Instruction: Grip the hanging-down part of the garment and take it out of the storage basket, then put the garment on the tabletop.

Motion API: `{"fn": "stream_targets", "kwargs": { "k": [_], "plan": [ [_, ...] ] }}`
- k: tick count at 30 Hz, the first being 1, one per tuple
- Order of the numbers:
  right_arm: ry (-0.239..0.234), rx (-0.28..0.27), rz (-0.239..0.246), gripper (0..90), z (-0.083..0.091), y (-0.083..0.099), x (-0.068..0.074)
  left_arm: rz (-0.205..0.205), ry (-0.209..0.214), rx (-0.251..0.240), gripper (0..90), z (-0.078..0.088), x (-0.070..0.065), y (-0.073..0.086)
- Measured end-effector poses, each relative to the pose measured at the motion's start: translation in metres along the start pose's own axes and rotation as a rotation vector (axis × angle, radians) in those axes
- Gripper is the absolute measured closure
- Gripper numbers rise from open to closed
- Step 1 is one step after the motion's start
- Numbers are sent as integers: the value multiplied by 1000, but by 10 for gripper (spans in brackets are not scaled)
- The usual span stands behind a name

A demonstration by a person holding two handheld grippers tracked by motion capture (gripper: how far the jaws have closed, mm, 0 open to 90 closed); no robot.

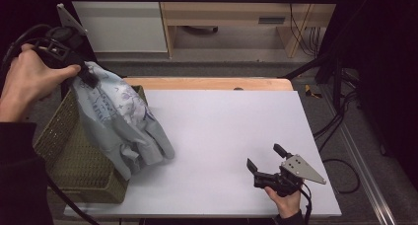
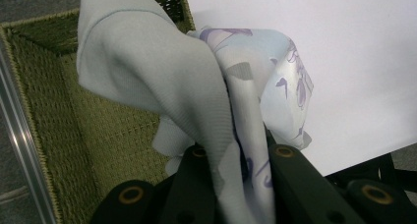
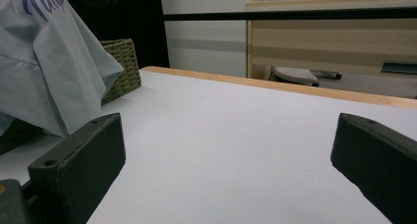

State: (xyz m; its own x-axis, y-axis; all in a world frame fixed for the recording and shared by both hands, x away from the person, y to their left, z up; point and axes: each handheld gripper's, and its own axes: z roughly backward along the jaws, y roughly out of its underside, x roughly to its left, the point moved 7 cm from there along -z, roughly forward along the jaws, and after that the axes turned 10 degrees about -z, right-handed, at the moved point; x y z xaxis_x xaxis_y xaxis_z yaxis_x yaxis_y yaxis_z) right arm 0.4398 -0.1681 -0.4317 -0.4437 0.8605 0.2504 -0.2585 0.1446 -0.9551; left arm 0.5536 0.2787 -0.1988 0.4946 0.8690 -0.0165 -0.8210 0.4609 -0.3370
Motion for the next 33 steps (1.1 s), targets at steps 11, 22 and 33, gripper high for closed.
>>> {"fn": "stream_targets", "kwargs": {
  "k": [11,22,33],
  "plan": [
    [0,2,-17,2,3,2,-5,-23,-1,-5,860,0,-12,-8],
    [8,-6,-19,2,6,1,-8,-131,0,-42,864,3,-53,-29],
    [14,6,-30,2,8,1,-8,-295,31,-64,863,2,-124,-50]
  ]
}}
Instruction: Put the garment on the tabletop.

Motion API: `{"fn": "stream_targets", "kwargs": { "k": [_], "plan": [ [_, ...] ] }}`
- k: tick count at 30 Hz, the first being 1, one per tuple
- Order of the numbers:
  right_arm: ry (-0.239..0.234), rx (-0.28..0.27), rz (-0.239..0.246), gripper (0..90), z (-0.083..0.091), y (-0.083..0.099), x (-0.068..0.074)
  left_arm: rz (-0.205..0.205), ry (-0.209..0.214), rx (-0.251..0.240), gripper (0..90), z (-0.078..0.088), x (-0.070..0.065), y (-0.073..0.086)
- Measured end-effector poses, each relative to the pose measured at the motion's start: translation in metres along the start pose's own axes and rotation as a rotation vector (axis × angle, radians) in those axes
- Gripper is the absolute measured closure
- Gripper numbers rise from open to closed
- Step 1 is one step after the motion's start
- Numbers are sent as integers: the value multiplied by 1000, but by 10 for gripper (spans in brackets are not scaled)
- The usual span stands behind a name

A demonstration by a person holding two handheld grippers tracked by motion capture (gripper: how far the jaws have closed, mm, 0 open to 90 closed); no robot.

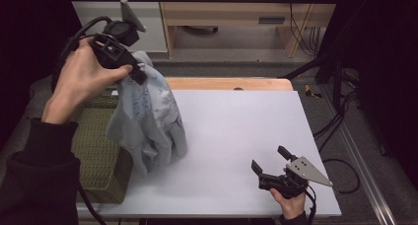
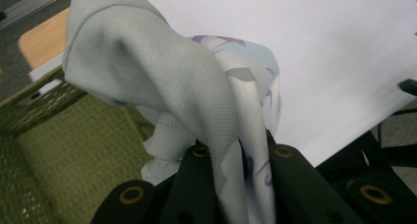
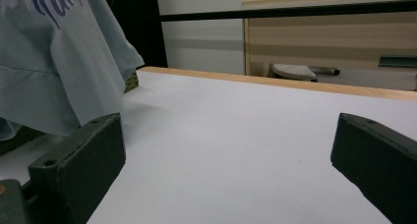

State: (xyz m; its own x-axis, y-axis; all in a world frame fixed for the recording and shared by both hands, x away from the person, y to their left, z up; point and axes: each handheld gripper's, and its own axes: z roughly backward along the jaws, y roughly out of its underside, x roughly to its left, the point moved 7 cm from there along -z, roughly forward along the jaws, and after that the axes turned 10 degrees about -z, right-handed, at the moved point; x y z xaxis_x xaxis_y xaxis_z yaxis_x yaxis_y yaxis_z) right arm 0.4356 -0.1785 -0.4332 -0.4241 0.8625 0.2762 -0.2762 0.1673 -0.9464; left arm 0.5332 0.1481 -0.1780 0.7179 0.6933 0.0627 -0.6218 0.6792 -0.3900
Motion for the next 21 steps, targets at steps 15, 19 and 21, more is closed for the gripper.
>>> {"fn": "stream_targets", "kwargs": {
  "k": [15,19,21],
  "plan": [
    [-18,-2,15,2,1,-1,2,-139,37,-25,863,-32,-55,-42],
    [-17,-11,11,2,0,-2,1,-163,60,-14,863,-51,-63,-46],
    [-14,-3,13,2,1,-1,0,-174,64,-13,863,-61,-68,-47]
  ]
}}
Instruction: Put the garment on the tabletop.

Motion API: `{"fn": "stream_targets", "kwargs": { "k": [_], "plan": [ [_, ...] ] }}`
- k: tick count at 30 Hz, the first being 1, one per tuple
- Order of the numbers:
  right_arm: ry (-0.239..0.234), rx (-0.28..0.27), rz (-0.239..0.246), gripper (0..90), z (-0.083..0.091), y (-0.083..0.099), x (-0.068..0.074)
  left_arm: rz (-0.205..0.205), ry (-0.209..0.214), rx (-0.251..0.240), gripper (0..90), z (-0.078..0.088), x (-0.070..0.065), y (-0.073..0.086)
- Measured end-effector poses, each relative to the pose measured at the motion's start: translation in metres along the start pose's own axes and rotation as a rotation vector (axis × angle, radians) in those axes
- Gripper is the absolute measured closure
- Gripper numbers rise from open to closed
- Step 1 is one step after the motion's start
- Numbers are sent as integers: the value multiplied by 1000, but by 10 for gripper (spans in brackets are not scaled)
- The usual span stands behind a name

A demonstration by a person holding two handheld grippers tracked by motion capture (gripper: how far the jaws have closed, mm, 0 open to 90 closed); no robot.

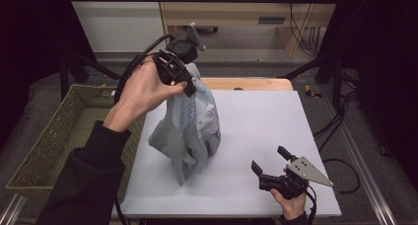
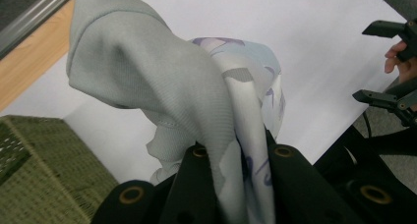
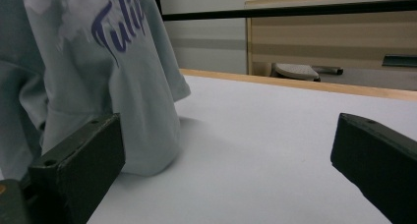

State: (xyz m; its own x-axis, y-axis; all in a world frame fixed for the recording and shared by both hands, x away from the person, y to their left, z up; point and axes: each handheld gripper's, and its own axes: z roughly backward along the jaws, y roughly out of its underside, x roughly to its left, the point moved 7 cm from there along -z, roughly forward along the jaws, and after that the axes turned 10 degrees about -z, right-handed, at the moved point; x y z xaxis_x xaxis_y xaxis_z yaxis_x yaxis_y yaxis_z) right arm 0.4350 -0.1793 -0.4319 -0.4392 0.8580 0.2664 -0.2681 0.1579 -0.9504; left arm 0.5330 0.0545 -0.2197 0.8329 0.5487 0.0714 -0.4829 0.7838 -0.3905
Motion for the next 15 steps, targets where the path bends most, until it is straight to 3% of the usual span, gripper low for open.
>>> {"fn": "stream_targets", "kwargs": {
  "k": [4,8,15],
  "plan": [
    [-4,1,-26,2,-1,1,2,-30,30,6,862,-18,-9,0],
    [-4,6,-18,2,0,1,2,-61,43,19,862,-35,-14,2],
    [-4,8,-9,2,-1,1,0,-49,92,5,860,-61,-18,7]
  ]
}}
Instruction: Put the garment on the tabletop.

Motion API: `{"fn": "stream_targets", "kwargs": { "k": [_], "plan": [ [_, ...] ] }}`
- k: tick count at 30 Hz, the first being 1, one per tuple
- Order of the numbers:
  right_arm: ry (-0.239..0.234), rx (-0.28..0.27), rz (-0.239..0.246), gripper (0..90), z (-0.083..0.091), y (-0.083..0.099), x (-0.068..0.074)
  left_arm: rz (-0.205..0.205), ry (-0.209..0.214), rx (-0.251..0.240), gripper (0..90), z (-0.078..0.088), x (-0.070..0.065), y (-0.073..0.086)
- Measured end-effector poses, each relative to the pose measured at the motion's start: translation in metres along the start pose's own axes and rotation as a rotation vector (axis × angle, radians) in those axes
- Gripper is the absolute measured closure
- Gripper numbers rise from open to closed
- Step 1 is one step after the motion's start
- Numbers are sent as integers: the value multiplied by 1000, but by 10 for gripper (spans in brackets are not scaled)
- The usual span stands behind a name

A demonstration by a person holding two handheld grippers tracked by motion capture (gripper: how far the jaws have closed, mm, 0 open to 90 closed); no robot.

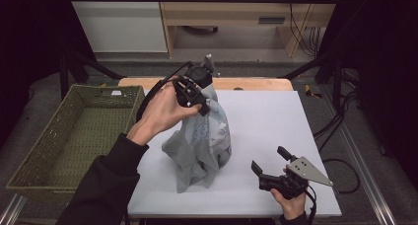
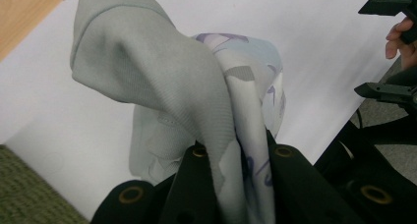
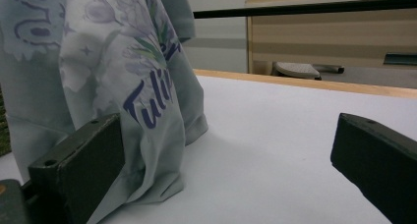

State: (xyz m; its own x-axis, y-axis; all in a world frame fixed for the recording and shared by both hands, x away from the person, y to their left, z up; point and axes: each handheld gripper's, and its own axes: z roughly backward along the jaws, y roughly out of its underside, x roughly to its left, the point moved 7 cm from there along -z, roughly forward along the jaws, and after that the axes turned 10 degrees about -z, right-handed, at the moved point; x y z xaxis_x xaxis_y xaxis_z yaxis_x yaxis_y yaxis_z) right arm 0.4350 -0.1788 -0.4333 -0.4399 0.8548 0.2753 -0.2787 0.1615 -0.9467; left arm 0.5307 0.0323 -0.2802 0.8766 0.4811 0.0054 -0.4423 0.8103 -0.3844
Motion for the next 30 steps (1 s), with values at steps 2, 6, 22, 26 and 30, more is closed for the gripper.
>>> {"fn": "stream_targets", "kwargs": {
  "k": [2,6,22,26,30],
  "plan": [
    [-1,-3,3,2,0,0,0,-4,9,-1,860,-8,0,2],
    [-9,-3,-7,2,-1,0,0,-11,34,4,860,-27,-1,7],
    [-11,7,-12,4,-2,2,0,-8,99,7,842,-99,-8,29],
    [-7,5,-14,4,-2,2,0,-11,111,28,797,-113,-7,35],
    [-7,6,-16,3,-2,2,-1,-14,96,-5,652,-112,-5,33]
  ]
}}
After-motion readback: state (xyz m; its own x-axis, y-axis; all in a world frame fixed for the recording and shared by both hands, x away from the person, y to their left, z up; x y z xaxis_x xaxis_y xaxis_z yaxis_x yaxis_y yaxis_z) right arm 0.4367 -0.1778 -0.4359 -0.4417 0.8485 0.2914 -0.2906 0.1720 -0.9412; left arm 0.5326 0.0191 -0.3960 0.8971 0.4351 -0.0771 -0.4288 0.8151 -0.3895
